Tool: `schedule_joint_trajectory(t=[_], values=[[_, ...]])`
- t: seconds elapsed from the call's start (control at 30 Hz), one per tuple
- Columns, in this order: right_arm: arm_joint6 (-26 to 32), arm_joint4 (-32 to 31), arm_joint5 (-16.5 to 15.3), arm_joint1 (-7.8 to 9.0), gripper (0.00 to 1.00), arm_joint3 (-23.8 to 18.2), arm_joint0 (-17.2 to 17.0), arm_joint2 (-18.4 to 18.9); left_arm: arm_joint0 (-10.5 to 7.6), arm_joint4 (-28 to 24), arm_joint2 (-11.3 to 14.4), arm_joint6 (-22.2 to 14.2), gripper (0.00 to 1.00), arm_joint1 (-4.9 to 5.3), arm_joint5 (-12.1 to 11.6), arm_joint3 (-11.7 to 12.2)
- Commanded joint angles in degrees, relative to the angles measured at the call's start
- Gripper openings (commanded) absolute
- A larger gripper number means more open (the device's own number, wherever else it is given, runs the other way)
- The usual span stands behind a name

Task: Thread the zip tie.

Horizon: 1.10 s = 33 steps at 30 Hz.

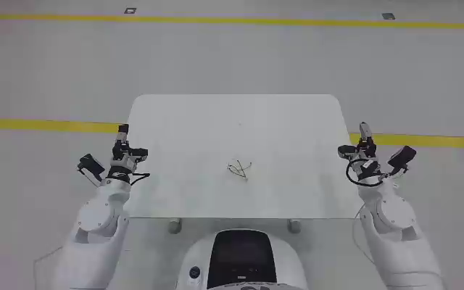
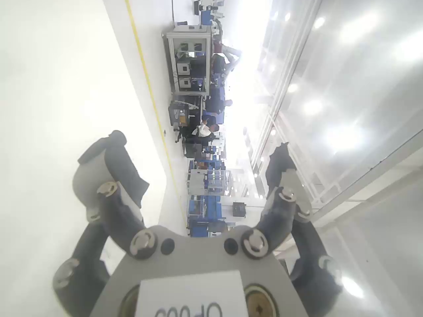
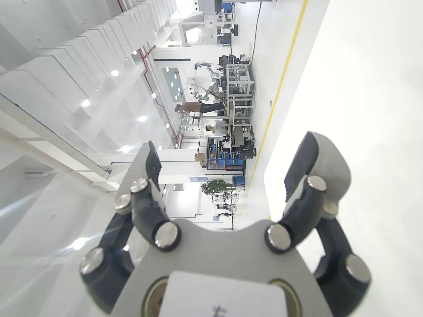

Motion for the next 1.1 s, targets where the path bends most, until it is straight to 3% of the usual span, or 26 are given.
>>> schedule_joint_trajectory(t=[0.0, 0.1, 0.13, 0.17, 0.2, 0.33, 0.43, 0.67, 1.07], values=[[0.0, 0.0, 0.0, 0.00, 0.78, 0.0, 0.0, 0.0, 0.00, 0.0, 0.0, 0.0, 1.00, 0.00, 0.0, 0.0], [0.0, 0.0, 0.0, 0.00, 0.78, 0.0, 0.0, 0.0, 0.00, 0.0, 0.0, 0.0, 1.00, 0.00, 0.0, 0.0], [0.0, 0.0, 0.0, 0.00, 1.00, 0.0, 0.0, 0.0, 0.00, 0.0, 0.0, 0.0, 0.78, 0.00, 0.0, 0.0], [0.0, 0.0, 0.0, 0.00, 1.00, 0.0, 0.0, 0.0, 0.00, 0.0, 0.0, 0.0, 0.78, 0.00, 0.0, 0.0], [0.0, -0.6, -0.1, 0.02, 1.00, -0.1, 0.1, 0.1, 0.00, 0.0, 0.0, 0.0, 1.00, 0.00, 0.0, 0.0], [0.9, -8.2, 0.0, 0.22, 1.00, -1.4, 1.2, -0.4, 0.00, 0.0, 0.0, 0.0, 1.00, 0.00, 0.0, 0.0], [3.4, -14.7, 2.4, 0.44, 1.00, -2.4, 3.1, -1.9, 0.00, 0.0, 0.0, 0.0, 1.00, 0.00, 0.0, 0.0], [9.1, -30.8, 9.3, 0.33, 1.00, -0.9, 8.8, -11.3, 0.00, 0.0, 0.0, 0.0, 1.00, 0.00, 0.0, 0.0], [9.1, -30.8, 9.3, 0.33, 1.00, -0.9, 8.8, -11.3, 0.00, 0.0, 0.0, 0.0, 1.00, 0.00, 0.0, 0.0]])
